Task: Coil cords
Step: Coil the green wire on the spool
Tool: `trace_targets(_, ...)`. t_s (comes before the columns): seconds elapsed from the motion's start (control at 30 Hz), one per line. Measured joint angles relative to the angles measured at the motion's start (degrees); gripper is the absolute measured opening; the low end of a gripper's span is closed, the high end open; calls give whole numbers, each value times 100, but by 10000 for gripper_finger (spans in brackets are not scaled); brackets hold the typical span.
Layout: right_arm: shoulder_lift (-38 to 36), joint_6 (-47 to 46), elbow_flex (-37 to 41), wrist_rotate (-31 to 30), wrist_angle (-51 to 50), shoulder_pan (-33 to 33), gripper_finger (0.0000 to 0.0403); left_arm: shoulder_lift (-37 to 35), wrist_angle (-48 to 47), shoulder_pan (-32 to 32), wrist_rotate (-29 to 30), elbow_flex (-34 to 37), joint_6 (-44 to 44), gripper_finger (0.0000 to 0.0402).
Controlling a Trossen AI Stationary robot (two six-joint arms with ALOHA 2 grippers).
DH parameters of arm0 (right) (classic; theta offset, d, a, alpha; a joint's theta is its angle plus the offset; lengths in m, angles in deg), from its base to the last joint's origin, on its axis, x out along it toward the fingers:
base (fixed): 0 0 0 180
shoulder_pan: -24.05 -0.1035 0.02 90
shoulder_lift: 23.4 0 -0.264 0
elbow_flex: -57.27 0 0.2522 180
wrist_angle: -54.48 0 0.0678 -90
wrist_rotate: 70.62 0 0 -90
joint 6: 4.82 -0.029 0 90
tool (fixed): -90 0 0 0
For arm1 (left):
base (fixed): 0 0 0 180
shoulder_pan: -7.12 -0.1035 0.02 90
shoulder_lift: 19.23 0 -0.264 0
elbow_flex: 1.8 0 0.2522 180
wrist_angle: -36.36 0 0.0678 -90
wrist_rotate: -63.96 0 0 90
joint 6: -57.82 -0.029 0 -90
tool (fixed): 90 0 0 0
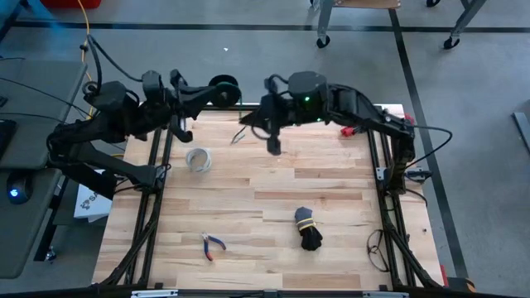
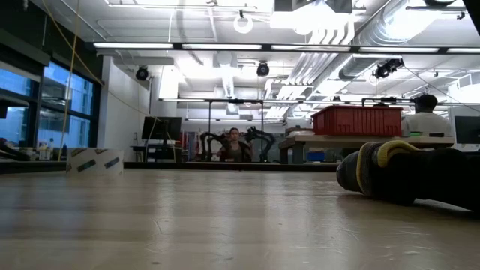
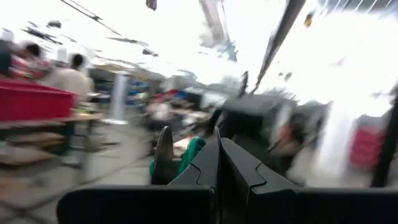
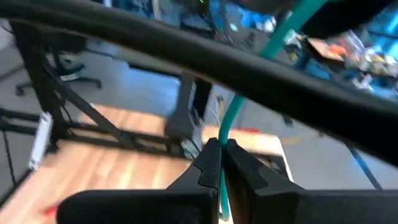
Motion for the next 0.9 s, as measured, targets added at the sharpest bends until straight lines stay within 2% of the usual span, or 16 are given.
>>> trace_targets(0.2, 201, 47, 0, 82, 1093, -161, 1, 246, 624, -152, -708, 0, 2051, 1)
trace_targets(0.37, 229, 109, 2, 202, 1854, -168, 1, 350, 666, -154, -787, 0, 3596, 1)
trace_targets(0.7, 226, 640, 4, 15, 2290, -100, 0, 495, 692, 24, -930, -9, 5265, 1)
trace_targets(0.9, 218, 839, 2, 10, 2347, 85, 0, 483, 602, 154, -934, -9, 5487, 1)
